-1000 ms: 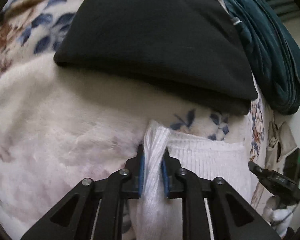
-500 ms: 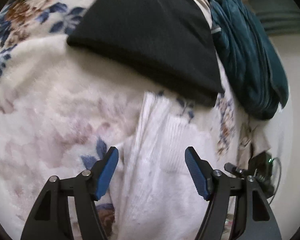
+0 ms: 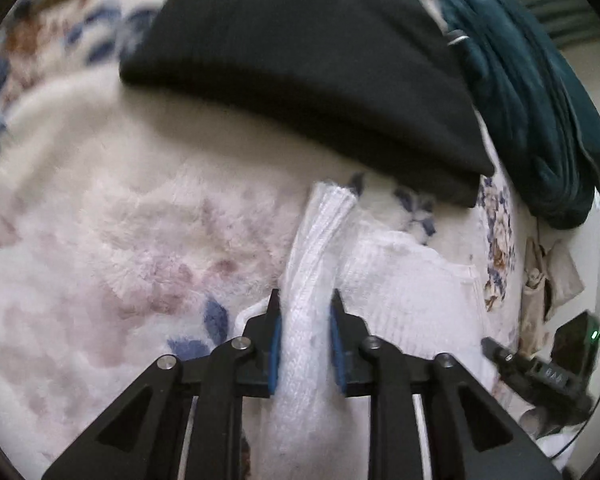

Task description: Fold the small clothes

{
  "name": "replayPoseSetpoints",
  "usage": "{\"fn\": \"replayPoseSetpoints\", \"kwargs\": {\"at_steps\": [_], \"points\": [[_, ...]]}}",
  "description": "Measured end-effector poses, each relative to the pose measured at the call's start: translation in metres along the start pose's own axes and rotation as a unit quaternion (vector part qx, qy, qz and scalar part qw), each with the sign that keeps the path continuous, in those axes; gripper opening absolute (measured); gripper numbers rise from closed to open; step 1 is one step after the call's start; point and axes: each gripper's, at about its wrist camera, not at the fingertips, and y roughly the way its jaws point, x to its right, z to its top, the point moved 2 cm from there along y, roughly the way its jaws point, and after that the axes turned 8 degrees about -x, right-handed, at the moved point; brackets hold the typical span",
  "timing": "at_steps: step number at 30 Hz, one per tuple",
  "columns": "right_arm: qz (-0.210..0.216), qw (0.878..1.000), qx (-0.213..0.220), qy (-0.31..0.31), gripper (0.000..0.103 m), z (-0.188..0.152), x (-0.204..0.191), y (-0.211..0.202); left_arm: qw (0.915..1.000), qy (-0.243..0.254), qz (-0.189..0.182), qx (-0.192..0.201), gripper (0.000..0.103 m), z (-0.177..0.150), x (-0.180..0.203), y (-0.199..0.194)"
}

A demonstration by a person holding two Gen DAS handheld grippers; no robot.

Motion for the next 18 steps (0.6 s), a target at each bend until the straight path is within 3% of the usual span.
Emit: {"fn": "replayPoseSetpoints", "kwargs": {"at_steps": [2,4,6,7,8,9,11,13,18], "points": [[-0.006,1.0,-0.009,-0.007,0.008,0.003,-0.004,0.002,0.9997,-0.016,-0.015,-0.002,0.027,0.004,-0.007,-0.007],[0.007,1.0,-0.026,-0.005,0.009,0.007,-0.003,0.005,0.9993,-0.026,-0.027,-0.002,0.04,0.004,-0.011,-0.018],[0.03,0.998,-0.047,0.005,0.013,0.011,0.002,0.003,0.9982,-0.033,-0.049,0.008,0.062,-0.002,-0.015,-0.039],[0.045,0.998,-0.051,0.008,0.026,0.012,0.005,-0.001,0.9971,-0.037,-0.065,0.013,0.067,-0.007,-0.017,-0.047],[0.052,0.997,-0.051,0.007,0.045,0.012,0.009,-0.007,0.9955,-0.043,-0.082,0.021,0.072,-0.013,-0.021,-0.057],[0.06,0.997,-0.045,0.003,0.053,0.01,0.015,-0.016,0.9928,-0.047,-0.106,0.032,0.074,-0.023,-0.026,-0.068],[0.075,0.996,-0.043,-0.003,0.09,0.003,0.025,-0.026,0.988,-0.058,-0.14,0.034,0.08,-0.043,-0.035,-0.075],[0.101,0.992,-0.077,-0.008,0.095,-0.008,0.037,-0.018,0.9854,-0.062,-0.158,0.018,0.08,-0.059,-0.04,-0.066],[0.134,0.978,-0.161,-0.01,0.095,-0.045,0.055,0.029,0.9862,-0.048,-0.152,-0.044,0.08,-0.09,-0.047,-0.022]]}}
